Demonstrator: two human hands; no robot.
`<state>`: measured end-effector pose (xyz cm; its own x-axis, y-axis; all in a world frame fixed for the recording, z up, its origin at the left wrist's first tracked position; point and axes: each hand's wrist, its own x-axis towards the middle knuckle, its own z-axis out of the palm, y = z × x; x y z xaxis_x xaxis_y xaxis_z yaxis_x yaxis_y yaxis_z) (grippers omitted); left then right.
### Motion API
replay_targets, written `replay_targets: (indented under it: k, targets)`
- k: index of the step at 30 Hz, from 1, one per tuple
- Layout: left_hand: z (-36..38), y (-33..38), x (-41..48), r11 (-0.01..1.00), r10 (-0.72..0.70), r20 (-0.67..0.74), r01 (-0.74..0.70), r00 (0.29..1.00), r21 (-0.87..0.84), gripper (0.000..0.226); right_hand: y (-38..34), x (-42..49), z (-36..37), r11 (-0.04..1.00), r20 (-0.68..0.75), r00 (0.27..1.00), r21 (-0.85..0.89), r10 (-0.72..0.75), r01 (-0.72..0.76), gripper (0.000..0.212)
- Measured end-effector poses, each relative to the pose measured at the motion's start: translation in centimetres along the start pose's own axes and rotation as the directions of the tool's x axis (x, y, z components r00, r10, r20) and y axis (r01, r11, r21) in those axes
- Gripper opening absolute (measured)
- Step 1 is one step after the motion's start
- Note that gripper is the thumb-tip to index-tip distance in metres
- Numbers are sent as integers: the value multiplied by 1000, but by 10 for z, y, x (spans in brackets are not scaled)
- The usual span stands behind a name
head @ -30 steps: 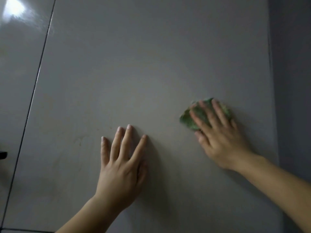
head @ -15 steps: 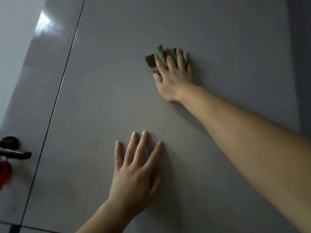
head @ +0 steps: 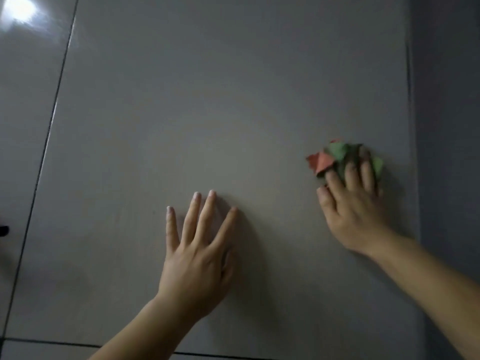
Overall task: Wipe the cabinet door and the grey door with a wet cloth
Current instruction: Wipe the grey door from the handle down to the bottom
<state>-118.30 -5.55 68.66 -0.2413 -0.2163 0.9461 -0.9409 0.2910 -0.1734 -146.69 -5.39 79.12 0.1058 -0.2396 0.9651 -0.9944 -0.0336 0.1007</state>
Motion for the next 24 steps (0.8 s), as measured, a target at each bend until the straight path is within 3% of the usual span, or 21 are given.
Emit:
replay_targets:
  k: [2, 4, 6, 9, 10, 12, 14, 16, 22, 24]
  targets:
    - [3, 16, 0, 998, 55, -5, -55, 998, -17, 65, -2, -35, 10, 939, 3, 943, -98, -332, 331, 62]
    - [7, 28, 0, 995, 95, -9, -95, 995, -24, 63, 20, -34, 6, 855, 79, 865, -133, -496, 502, 64]
    - [11, 36, 0, 993, 109, -25, -110, 994, -31, 61, 44, -10, 1, 914, 19, 923, -135, -383, 382, 64]
    - [16, 48, 0, 992, 118, -40, -120, 992, -27, 59, 57, 18, -3, 999, -38, 999, -29, -39, 38, 66]
    - [18, 53, -1, 992, 121, -46, -123, 992, -34, 59, 53, 12, 1, 999, -68, 997, -19, -28, 27, 66]
    - [22, 63, -3, 991, 124, -51, -127, 991, -44, 59, 43, -24, 11, 983, -101, 978, -56, -181, 176, 65]
    - [24, 69, -4, 991, 123, -57, -126, 991, -50, 60, 44, -66, 14, 932, -28, 934, -74, -357, 354, 67]
    - [25, 68, -3, 990, 127, -77, -131, 989, -58, 60, 61, -73, 9, 898, 13, 902, -85, -432, 431, 68]
    - [27, 73, -3, 992, 109, -94, -113, 990, -48, 59, 98, 24, -3, 993, -58, 991, -8, -122, 122, 67]
    - [27, 74, -3, 993, 104, -90, -109, 991, -55, 60, 97, 12, 1, 994, -77, 991, -18, -113, 112, 67]
